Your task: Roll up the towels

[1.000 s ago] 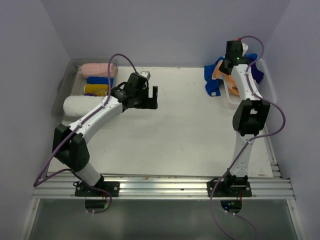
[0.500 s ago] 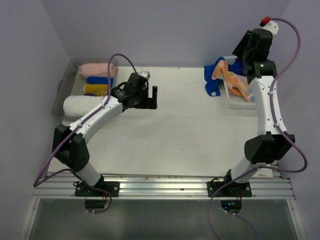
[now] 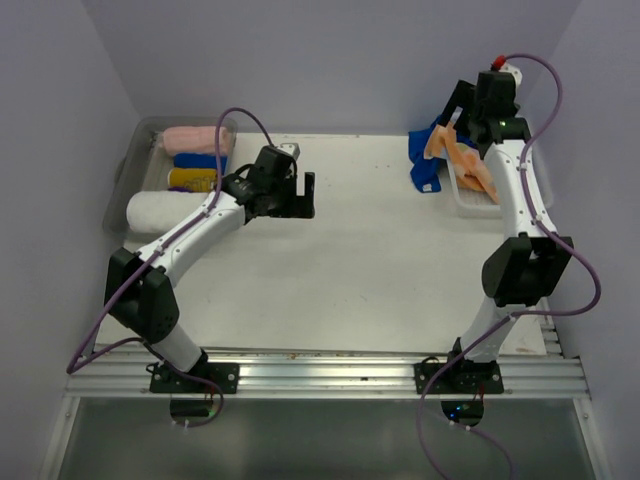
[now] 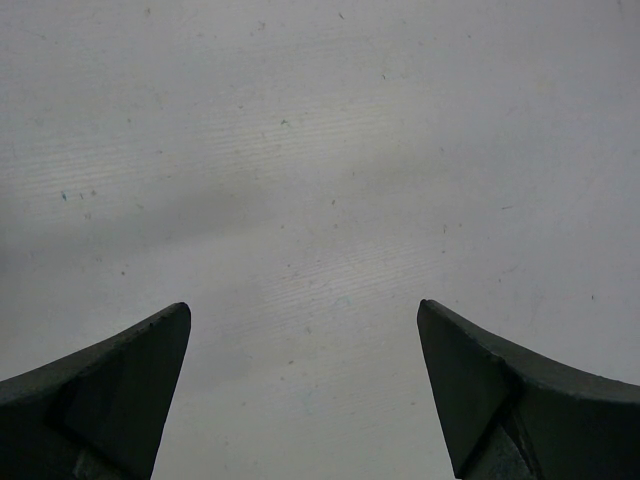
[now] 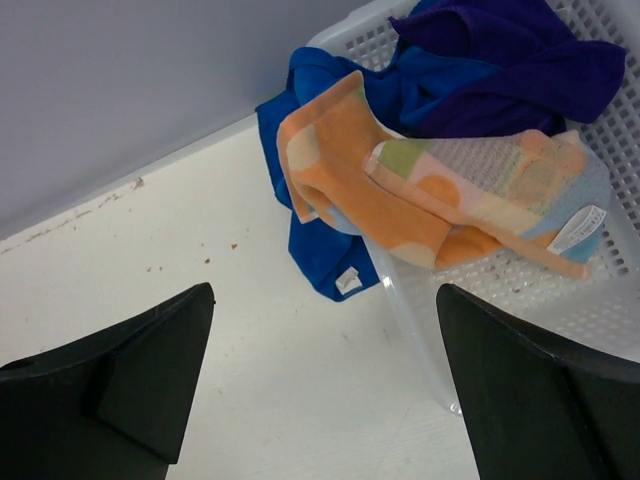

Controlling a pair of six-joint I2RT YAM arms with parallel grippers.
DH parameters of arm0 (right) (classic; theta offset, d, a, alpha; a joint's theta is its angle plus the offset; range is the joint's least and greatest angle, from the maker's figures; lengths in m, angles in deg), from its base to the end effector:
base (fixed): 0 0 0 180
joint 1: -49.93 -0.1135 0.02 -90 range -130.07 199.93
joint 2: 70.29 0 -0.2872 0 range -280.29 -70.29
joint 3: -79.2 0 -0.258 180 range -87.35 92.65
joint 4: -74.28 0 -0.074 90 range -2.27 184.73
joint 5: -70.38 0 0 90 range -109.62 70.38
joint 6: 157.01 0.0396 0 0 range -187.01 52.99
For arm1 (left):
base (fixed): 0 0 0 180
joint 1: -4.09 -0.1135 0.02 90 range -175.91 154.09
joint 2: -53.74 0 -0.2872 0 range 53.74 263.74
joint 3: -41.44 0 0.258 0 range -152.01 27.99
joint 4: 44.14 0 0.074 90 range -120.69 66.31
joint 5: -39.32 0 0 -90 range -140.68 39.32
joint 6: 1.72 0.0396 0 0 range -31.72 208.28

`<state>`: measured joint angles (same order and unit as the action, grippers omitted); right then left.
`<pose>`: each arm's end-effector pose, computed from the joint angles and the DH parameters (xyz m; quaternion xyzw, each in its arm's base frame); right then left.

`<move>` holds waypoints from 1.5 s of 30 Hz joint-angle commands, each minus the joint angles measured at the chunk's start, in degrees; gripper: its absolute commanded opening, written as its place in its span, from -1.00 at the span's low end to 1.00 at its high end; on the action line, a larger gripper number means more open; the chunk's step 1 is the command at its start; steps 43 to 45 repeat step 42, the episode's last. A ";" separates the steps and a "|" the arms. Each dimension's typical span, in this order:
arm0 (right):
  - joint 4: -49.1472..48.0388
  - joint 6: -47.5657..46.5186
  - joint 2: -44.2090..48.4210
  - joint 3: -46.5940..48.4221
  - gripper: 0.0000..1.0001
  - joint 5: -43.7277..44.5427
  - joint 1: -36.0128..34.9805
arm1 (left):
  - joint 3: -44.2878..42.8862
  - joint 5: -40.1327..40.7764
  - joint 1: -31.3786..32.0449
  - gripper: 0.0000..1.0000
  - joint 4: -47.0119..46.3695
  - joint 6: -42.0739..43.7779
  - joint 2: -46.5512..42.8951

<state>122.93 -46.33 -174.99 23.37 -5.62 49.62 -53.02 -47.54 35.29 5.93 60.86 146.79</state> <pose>0.4343 -0.0072 0.4225 0.2121 0.8316 -0.0118 0.5132 0.3161 -0.1889 0.3214 0.0212 0.9351 -0.1504 0.3202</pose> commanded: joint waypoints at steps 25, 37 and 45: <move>-0.04 -0.03 8.81 -4.54 0.97 4.98 0.05 | -2.13 -1.20 0.18 0.99 -0.15 -0.88 0.37; -2.07 1.11 13.39 -9.90 0.97 5.95 0.05 | -1.96 -1.20 0.09 0.99 -0.15 -0.88 -0.16; -6.70 1.37 16.98 -15.15 0.97 7.00 0.05 | -2.04 -1.55 0.09 0.99 -0.41 -0.79 0.11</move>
